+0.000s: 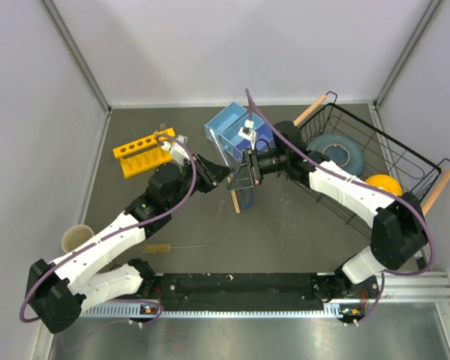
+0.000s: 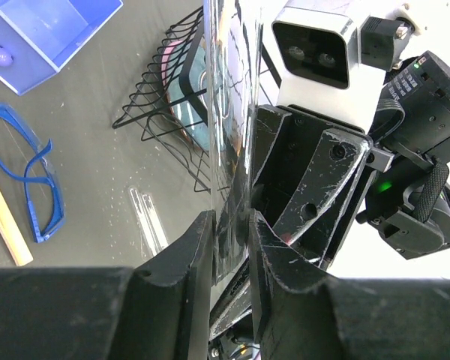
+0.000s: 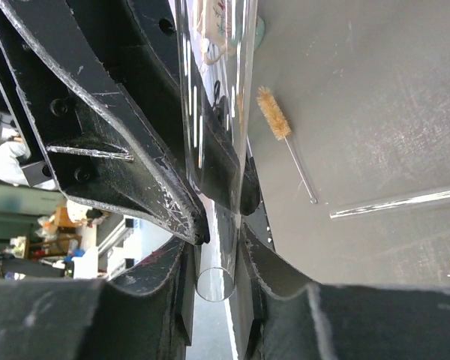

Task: Organize the chemistry lab equipment

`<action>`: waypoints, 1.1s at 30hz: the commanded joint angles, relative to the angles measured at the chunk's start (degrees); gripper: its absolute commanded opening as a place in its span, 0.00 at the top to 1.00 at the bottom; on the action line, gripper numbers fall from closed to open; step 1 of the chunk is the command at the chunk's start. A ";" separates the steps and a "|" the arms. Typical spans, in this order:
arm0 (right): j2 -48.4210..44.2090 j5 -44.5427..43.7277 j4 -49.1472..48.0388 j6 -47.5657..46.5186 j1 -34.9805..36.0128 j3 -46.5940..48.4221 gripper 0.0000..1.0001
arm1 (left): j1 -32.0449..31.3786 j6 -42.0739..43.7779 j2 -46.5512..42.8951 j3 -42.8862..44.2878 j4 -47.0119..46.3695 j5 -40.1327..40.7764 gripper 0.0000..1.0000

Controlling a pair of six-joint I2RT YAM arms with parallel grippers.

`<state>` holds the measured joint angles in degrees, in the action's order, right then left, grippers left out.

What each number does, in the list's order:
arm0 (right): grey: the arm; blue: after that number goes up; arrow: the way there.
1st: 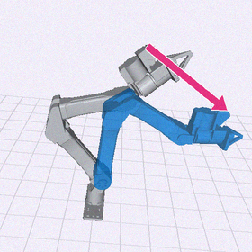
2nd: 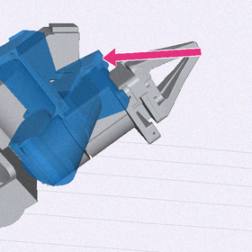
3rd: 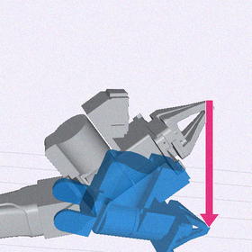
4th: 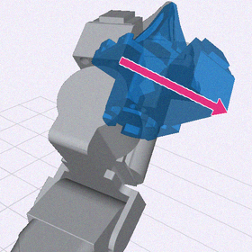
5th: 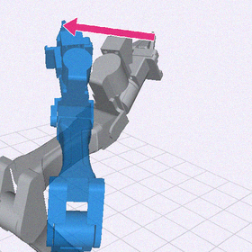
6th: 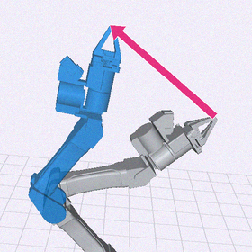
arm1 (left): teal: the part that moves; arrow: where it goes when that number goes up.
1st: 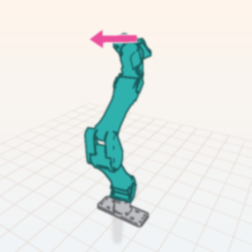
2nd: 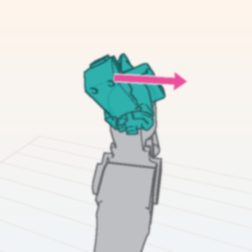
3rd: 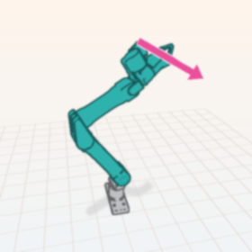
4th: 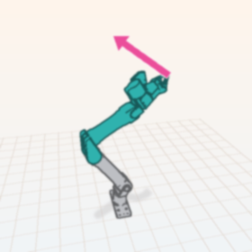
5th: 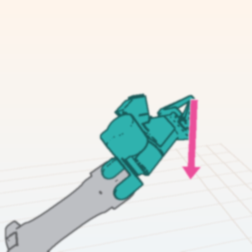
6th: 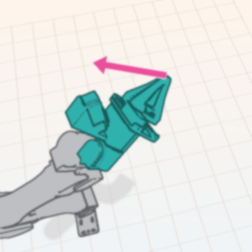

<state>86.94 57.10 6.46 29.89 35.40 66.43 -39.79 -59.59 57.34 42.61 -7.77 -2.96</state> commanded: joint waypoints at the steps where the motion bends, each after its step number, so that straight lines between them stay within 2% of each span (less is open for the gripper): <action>1: -1.33 -0.41 -2.86 -0.36 0.29 0.28 0.87 | -0.38 2.29 -1.88 2.56 0.73 1.91 0.83; 4: -1.77 -0.85 -1.98 -2.11 0.29 -0.08 0.94 | -0.38 3.78 -2.93 3.18 2.84 2.52 0.78; 6: -2.03 -1.20 -0.84 -3.78 0.29 -0.43 0.95 | -0.38 5.27 -3.72 3.71 4.34 4.35 0.69; 8: -2.73 -1.38 -0.05 -5.62 0.29 -0.95 0.96 | -0.29 6.85 -4.51 4.06 6.00 5.94 0.53; 9: -2.91 -1.64 0.39 -6.33 0.37 -1.13 0.96 | -0.20 7.47 -5.56 4.32 6.71 6.65 0.38; 13: -4.67 -2.17 2.41 -11.06 0.37 -2.36 0.96 | 1.72 11.59 -7.59 7.92 14.87 7.18 0.15; 16: -5.81 -2.43 4.08 -14.75 0.64 -3.24 0.96 | 4.97 13.44 -8.04 11.70 21.55 4.38 0.03; 18: -6.60 -3.22 6.10 -17.13 0.99 -3.85 0.96 | 8.13 14.77 -7.25 14.59 25.86 -0.87 0.02; 19: -6.95 -3.31 6.72 -19.41 1.51 -4.12 0.96 | 12.41 14.94 -6.63 15.48 27.01 -8.30 0.02; 21: -7.65 -4.10 8.91 -21.97 2.13 -4.12 0.96 | 16.83 15.30 -4.70 17.49 28.94 -16.07 0.02; 22: -7.92 -4.36 9.53 -24.42 2.74 -4.12 0.96 | 20.16 15.56 -4.00 18.38 29.65 -23.16 0.02; 25: -8.97 -4.98 11.64 -28.11 3.54 -4.30 0.96 | 22.38 19.85 -0.57 23.56 35.00 -28.58 0.02; 29: -9.68 -5.95 13.40 -31.73 4.94 -4.65 0.96 | 22.48 21.80 3.20 27.08 37.48 -34.20 0.05; 33: -9.86 -6.30 14.28 -33.32 5.56 -4.82 0.96 | 22.56 21.45 5.76 27.88 37.30 -38.34 0.18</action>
<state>79.22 51.40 19.99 1.32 39.81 62.22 -17.61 -40.23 61.41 67.94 28.21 -32.91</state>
